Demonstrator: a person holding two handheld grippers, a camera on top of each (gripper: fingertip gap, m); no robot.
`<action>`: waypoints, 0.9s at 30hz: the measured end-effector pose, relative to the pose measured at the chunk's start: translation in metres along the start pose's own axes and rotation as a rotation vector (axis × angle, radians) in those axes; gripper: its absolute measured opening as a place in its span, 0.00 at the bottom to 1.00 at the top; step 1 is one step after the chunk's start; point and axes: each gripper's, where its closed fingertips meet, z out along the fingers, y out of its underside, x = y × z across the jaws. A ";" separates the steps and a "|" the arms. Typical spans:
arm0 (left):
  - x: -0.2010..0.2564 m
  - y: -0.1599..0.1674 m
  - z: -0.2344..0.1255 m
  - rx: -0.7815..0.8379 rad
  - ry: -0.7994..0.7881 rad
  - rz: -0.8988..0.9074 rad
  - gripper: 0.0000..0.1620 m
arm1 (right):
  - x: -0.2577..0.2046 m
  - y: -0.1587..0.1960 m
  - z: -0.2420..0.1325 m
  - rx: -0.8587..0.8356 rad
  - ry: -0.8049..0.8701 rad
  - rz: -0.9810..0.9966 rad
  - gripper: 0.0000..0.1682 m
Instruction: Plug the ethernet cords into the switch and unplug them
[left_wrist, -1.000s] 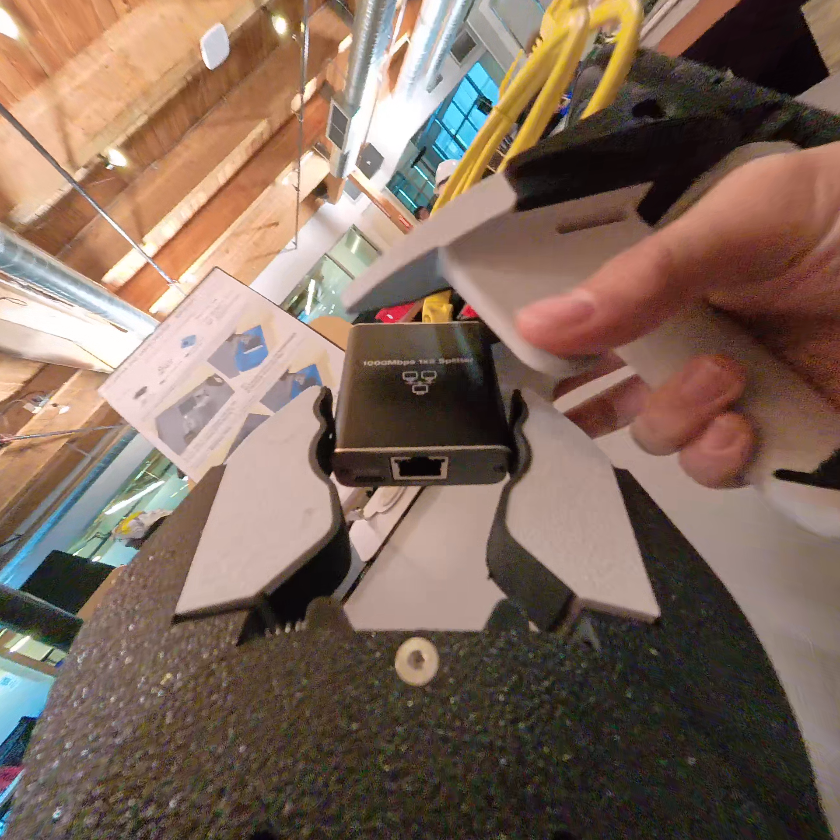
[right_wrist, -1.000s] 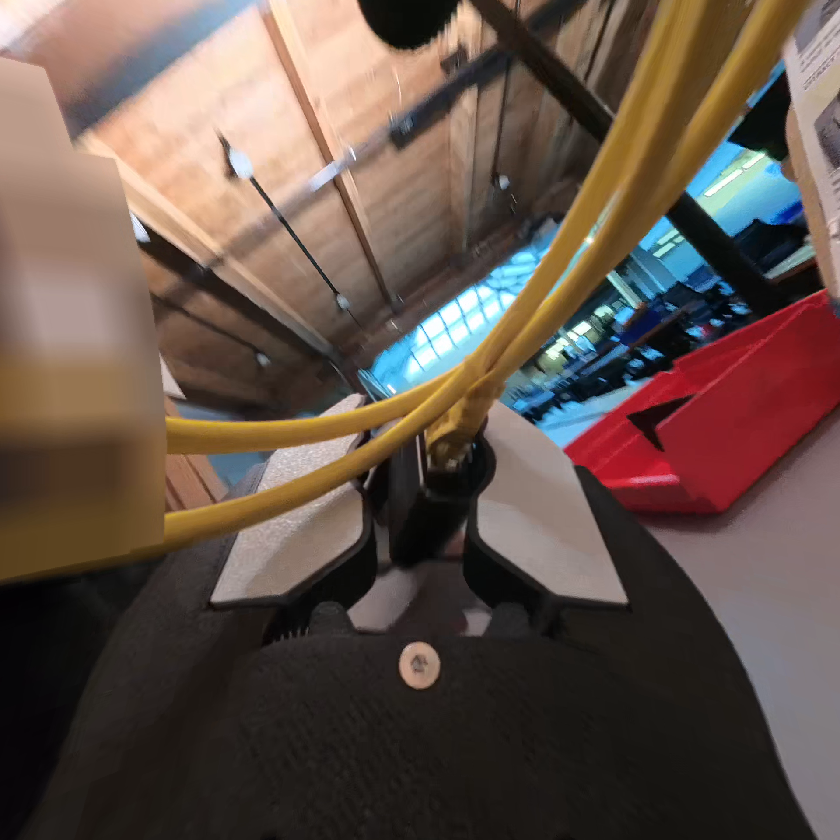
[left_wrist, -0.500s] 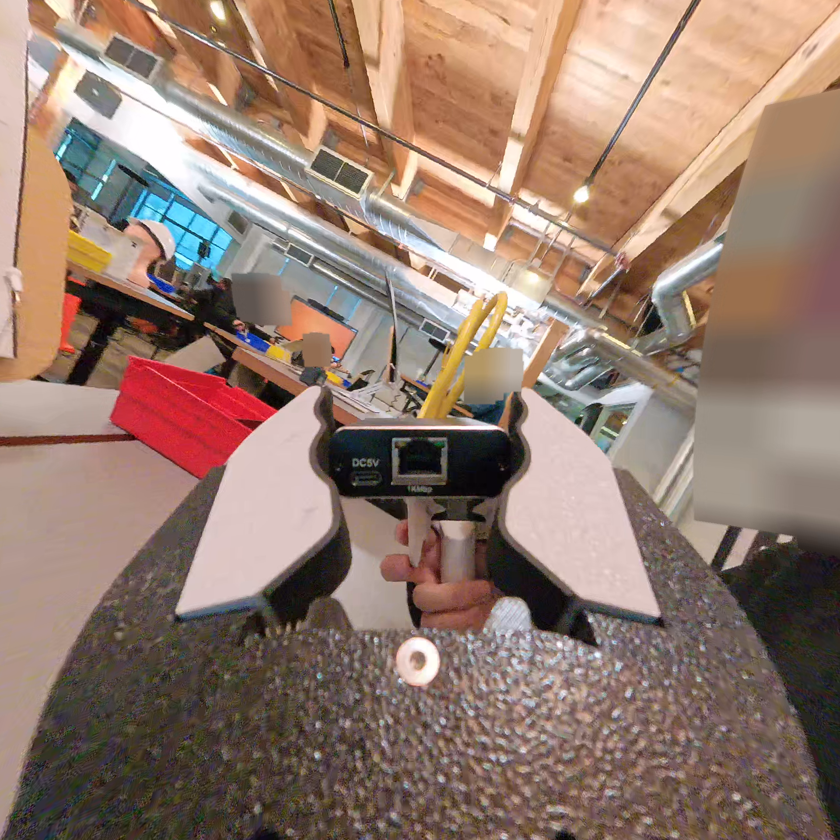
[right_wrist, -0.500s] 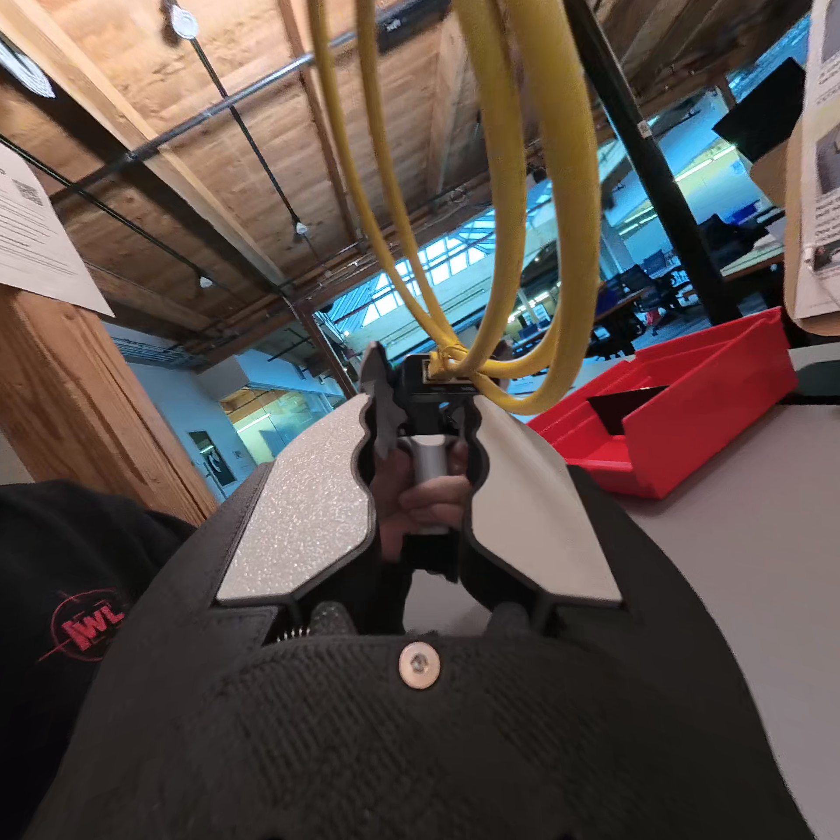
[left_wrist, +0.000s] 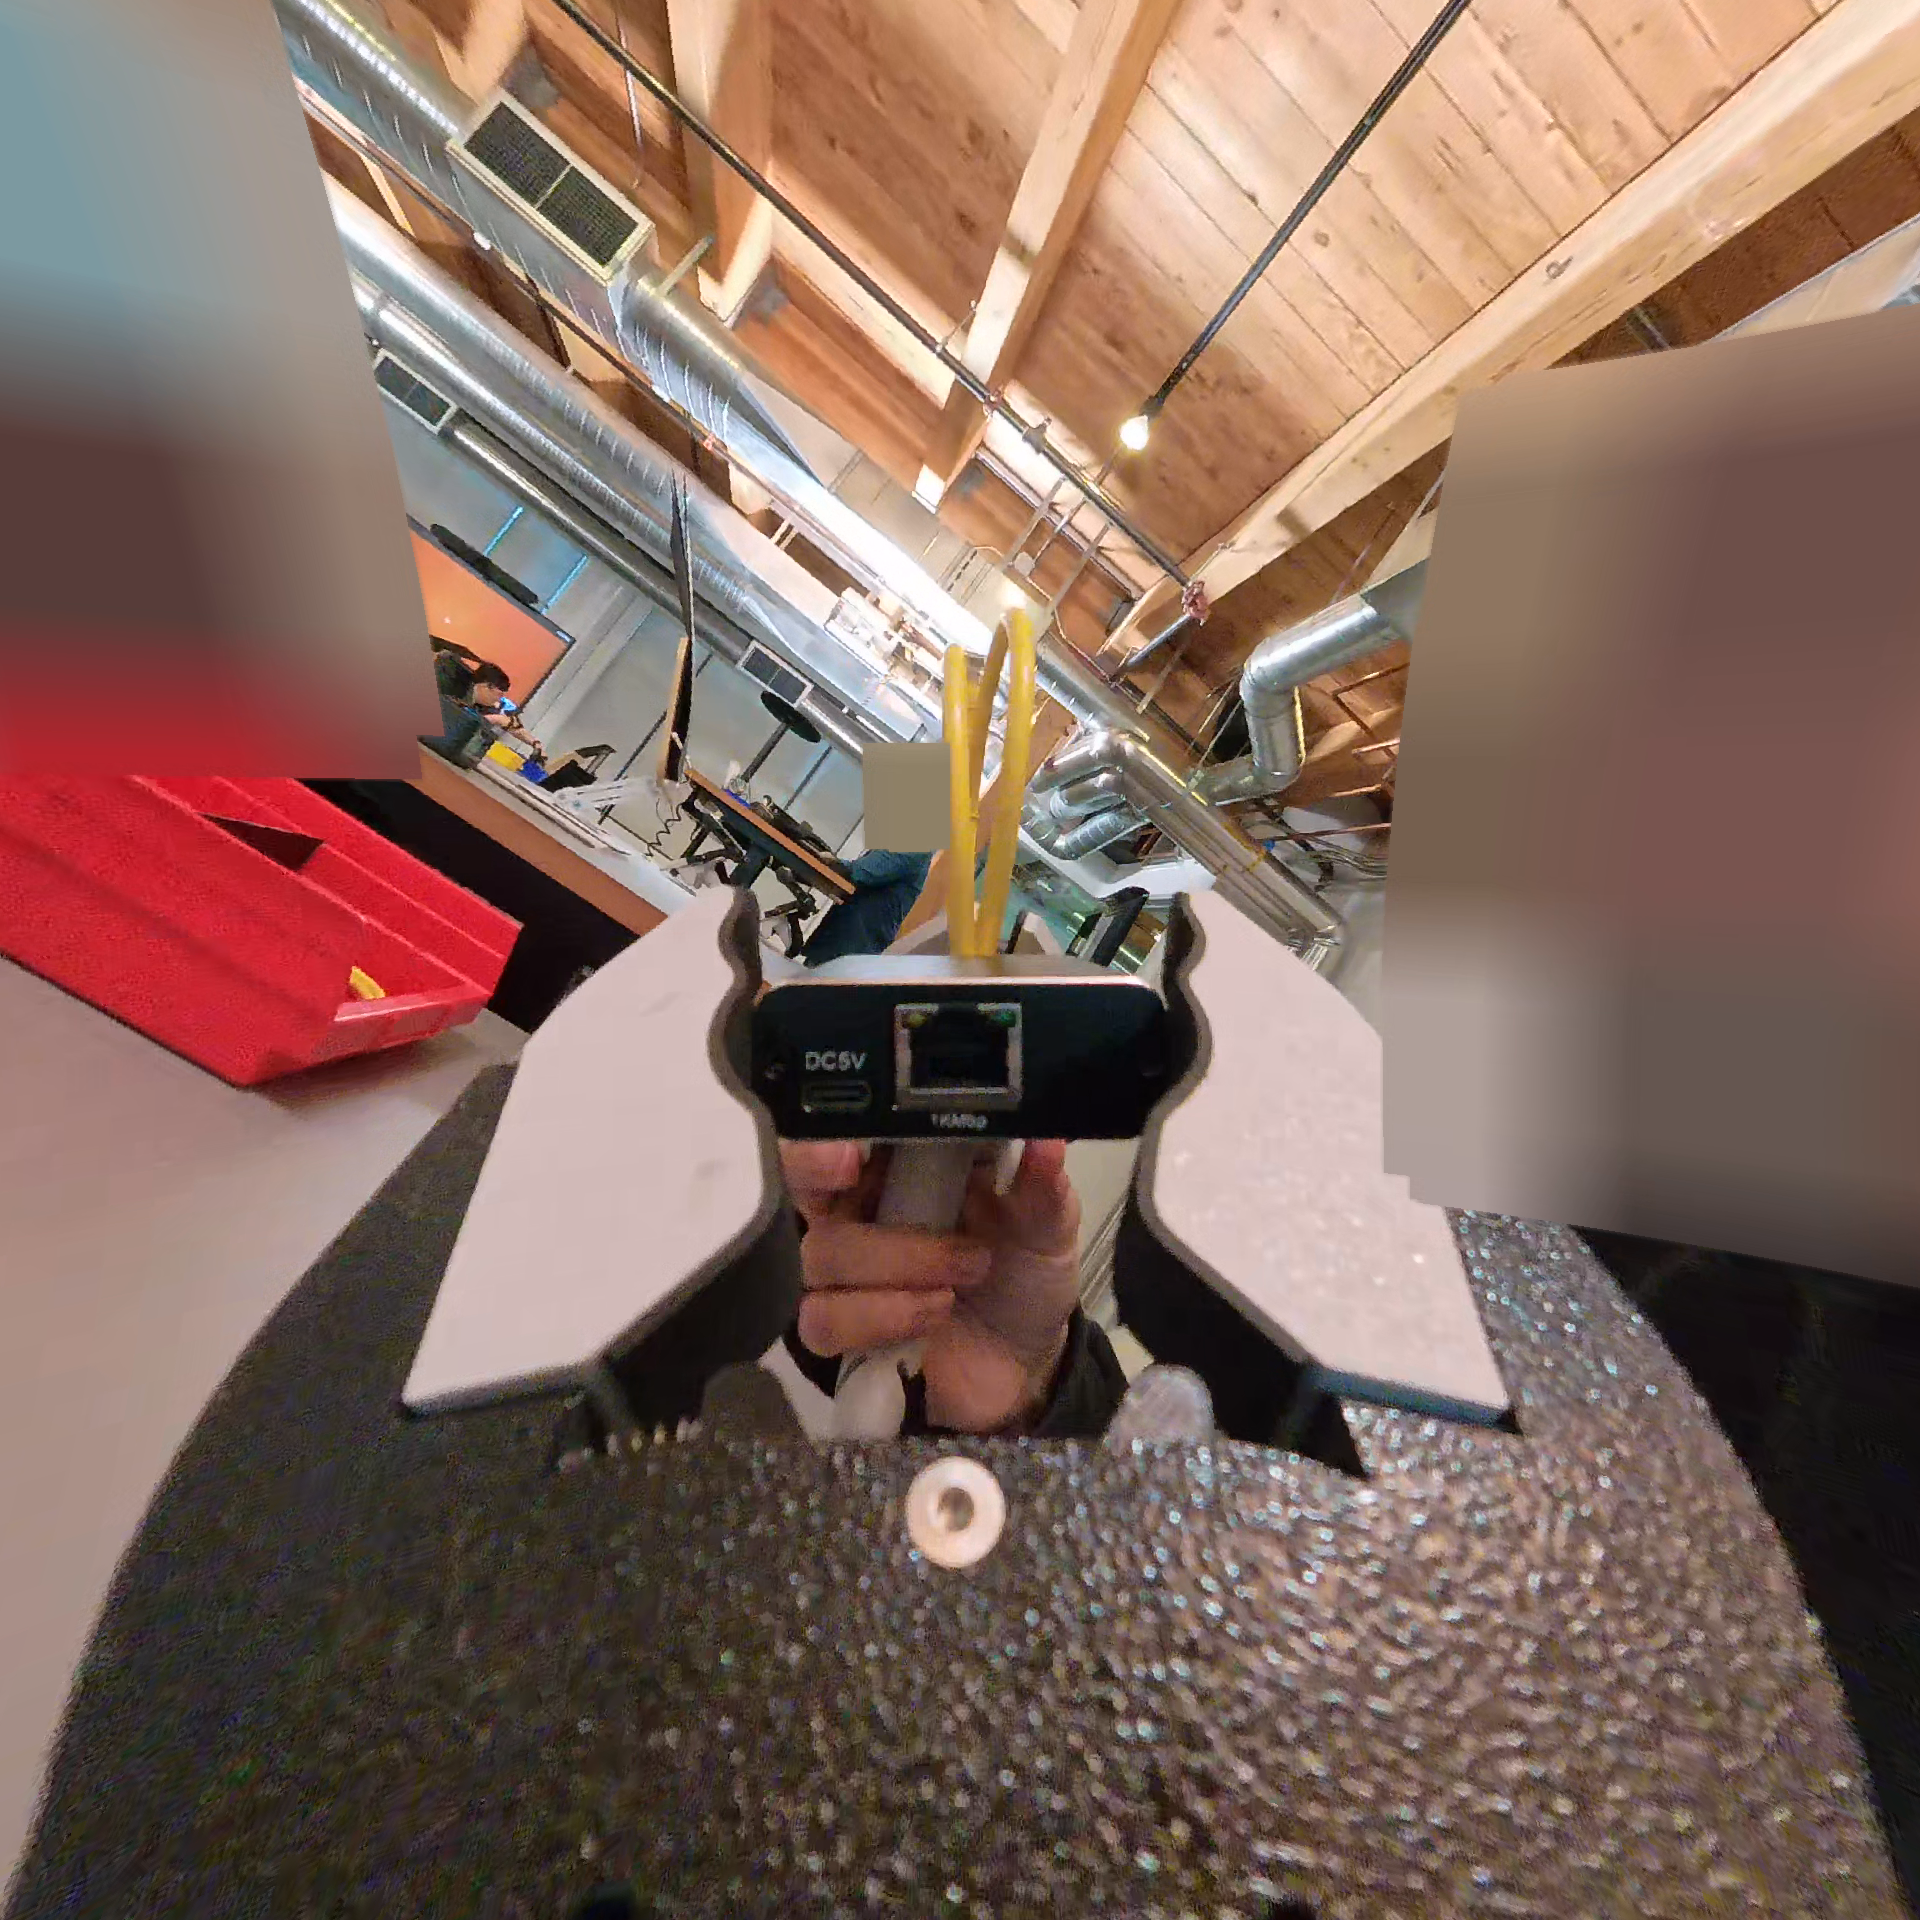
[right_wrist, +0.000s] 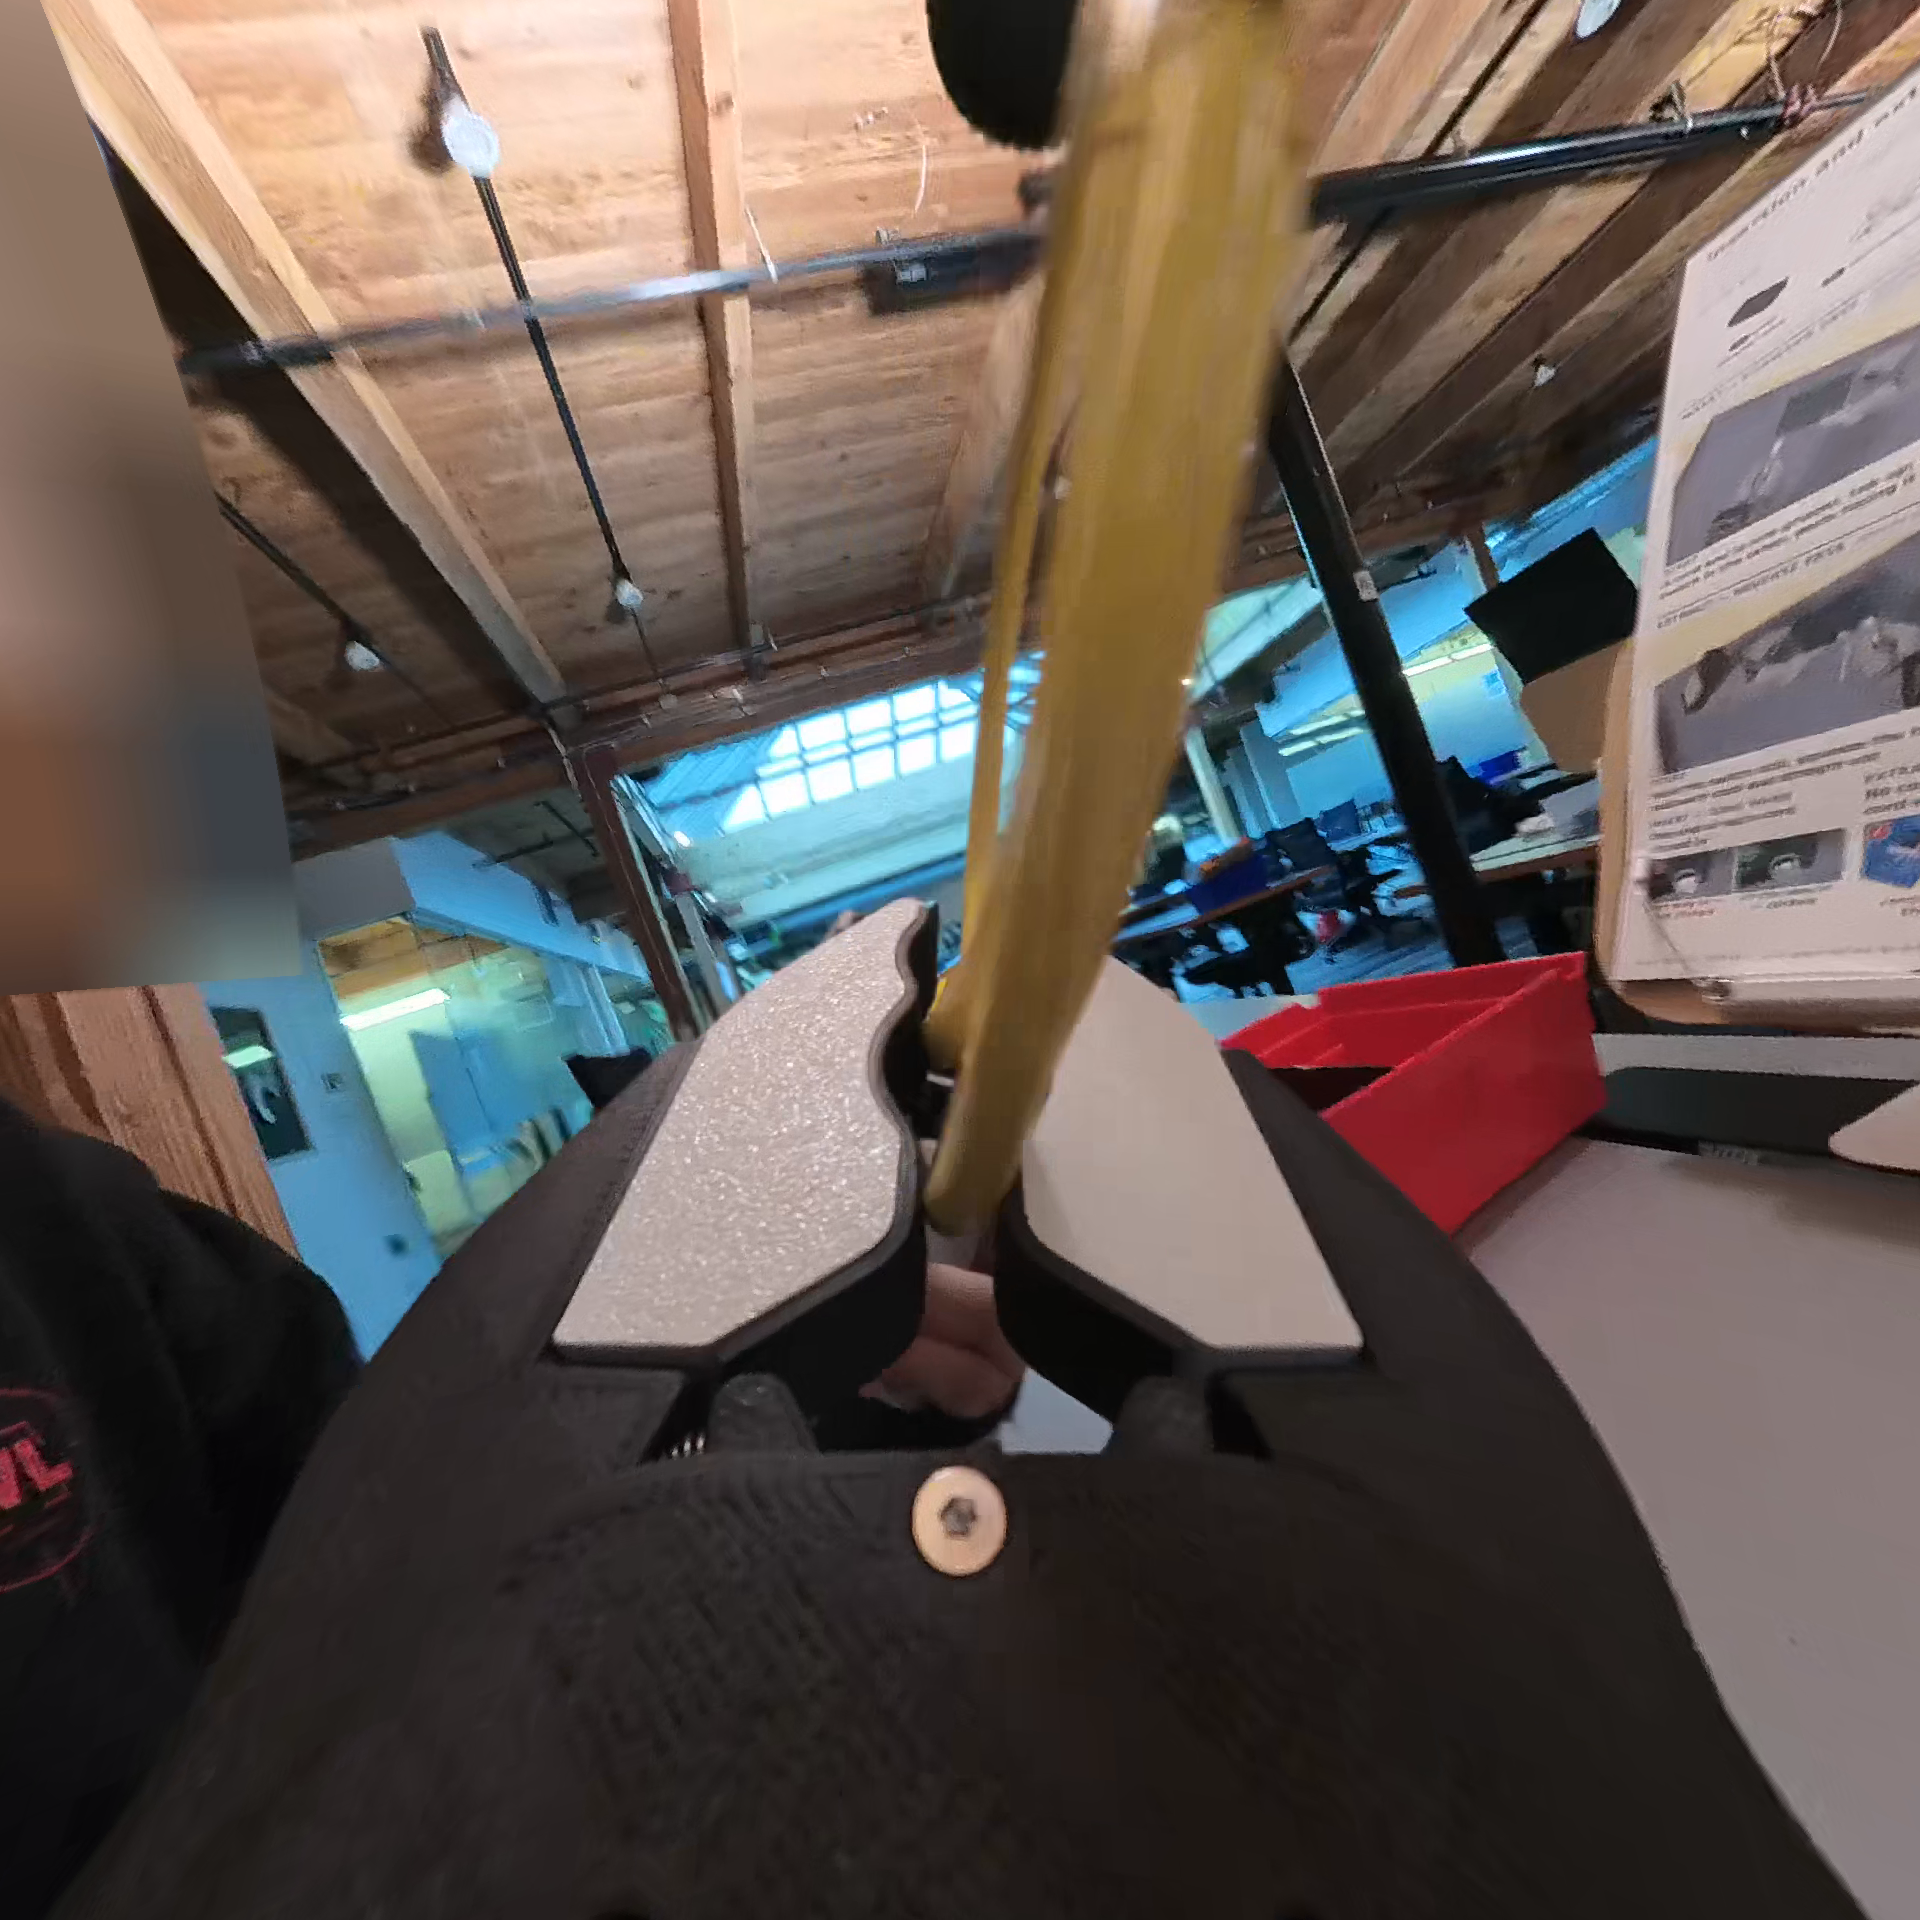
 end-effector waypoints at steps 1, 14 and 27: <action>-0.002 0.002 0.000 -0.011 -0.009 -0.007 0.45 | 0.003 0.001 -0.001 -0.028 0.031 -0.046 0.04; 0.009 0.044 0.003 -0.325 0.042 0.118 0.50 | -0.025 -0.033 -0.009 0.010 -0.084 -0.145 0.03; 0.010 0.066 0.009 -0.424 0.031 0.203 0.66 | -0.038 -0.024 -0.012 -0.071 -0.197 -0.255 0.03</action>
